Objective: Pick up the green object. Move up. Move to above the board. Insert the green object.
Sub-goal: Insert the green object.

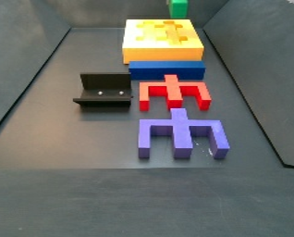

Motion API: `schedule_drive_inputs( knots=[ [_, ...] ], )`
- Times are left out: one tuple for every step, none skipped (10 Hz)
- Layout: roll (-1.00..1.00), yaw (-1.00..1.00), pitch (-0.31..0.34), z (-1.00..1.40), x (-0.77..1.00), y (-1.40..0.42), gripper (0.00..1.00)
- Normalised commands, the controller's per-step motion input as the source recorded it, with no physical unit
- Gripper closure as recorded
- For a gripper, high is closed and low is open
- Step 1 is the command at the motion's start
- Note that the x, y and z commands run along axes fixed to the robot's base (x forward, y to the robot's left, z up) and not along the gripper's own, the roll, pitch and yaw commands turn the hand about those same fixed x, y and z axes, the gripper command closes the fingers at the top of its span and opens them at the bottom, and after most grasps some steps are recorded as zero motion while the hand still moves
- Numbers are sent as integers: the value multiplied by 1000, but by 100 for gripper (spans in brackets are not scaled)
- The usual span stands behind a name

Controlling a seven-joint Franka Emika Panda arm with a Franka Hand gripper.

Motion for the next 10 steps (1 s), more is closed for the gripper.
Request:
schedule_drive_inputs(
  knots=[
    [10, 60, -9, -809, 34, -74, 100],
    [241, 11, -31, -700, -17, 0, 100],
    [340, 11, -26, -677, 0, 0, 100],
    [384, 43, 0, -537, 163, -43, 100],
    [353, 54, 0, -523, 349, -83, 100],
    [67, -63, -24, -397, 151, 0, 100],
    [34, -3, -57, -431, 80, 3, 100],
    [61, 0, -27, -471, 74, 71, 100],
    [91, -23, 0, -369, 0, 134, 100],
    [110, 0, -59, -251, -123, 49, 100]
  ],
)
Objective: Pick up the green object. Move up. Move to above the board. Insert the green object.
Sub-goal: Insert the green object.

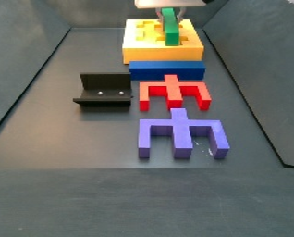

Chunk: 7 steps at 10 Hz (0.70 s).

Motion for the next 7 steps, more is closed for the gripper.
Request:
schedule_drive_inputs(
  knots=[
    [163, 94, -87, -97, -74, 0, 100],
    [243, 214, -81, 0, -31, -200, 100],
    [159, 137, -63, -134, -37, -97, 100],
    [116, 91, -99, -137, -129, -80, 100],
    [90, -46, -4, -146, -77, 51, 100],
    [73, -180, 0, -137, -80, 109, 100],
    [60, -154, 0, -123, -117, 54, 100]
  ],
)
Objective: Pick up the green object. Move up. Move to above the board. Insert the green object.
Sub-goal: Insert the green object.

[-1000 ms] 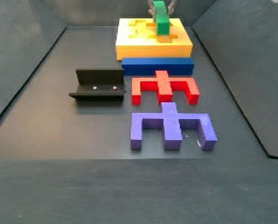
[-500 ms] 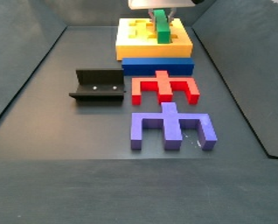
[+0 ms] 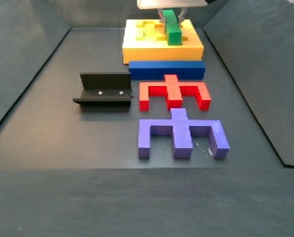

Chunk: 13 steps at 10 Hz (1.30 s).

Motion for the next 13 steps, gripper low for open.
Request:
schedule_drive_inputs(
  knots=[
    [29, -189, 0, -91, -189, 26, 100],
    [0, -103, -90, -71, -434, 0, 100],
    [0, 0, -189, -57, -414, -20, 100],
    [0, 77, -91, -106, 57, -66, 100],
    [0, 69, -79, -291, 251, -54, 100],
    [0, 40, -131, -334, 91, -57, 100],
    [-64, 0, -203, -414, 0, -6, 100],
    [-83, 0, -184, -309, 0, -40, 100],
    [-77, 20, -173, -206, 0, -160, 100],
    [-81, 46, -131, -229, 71, -194, 100],
    [-83, 0, -150, -369, 0, 0, 100],
    [0, 0, -63, -240, 0, 111, 100],
    [0, 0, -6, 0, 0, 0, 100]
  ],
)
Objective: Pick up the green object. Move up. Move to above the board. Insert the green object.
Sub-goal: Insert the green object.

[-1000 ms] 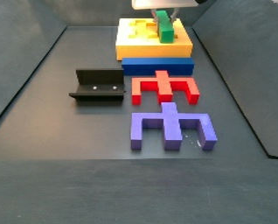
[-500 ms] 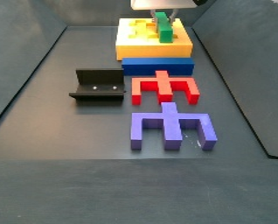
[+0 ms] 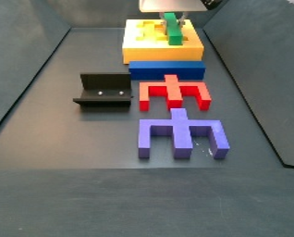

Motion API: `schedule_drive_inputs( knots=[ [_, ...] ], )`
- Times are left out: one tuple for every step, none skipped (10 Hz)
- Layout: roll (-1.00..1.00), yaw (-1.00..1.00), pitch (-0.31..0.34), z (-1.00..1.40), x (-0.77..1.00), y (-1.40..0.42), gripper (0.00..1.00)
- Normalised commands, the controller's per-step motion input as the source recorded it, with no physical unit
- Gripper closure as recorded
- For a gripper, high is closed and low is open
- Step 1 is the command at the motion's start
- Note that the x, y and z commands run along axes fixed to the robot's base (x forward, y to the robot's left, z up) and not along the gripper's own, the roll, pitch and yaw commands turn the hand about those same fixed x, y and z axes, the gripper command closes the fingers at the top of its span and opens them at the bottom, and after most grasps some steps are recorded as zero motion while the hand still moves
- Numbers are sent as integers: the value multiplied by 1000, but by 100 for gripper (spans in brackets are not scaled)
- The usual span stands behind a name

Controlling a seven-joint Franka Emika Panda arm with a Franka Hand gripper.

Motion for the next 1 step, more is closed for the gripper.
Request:
schedule_drive_inputs(
  knots=[
    [0, 0, 0, 0, 0, 0, 100]
  ],
)
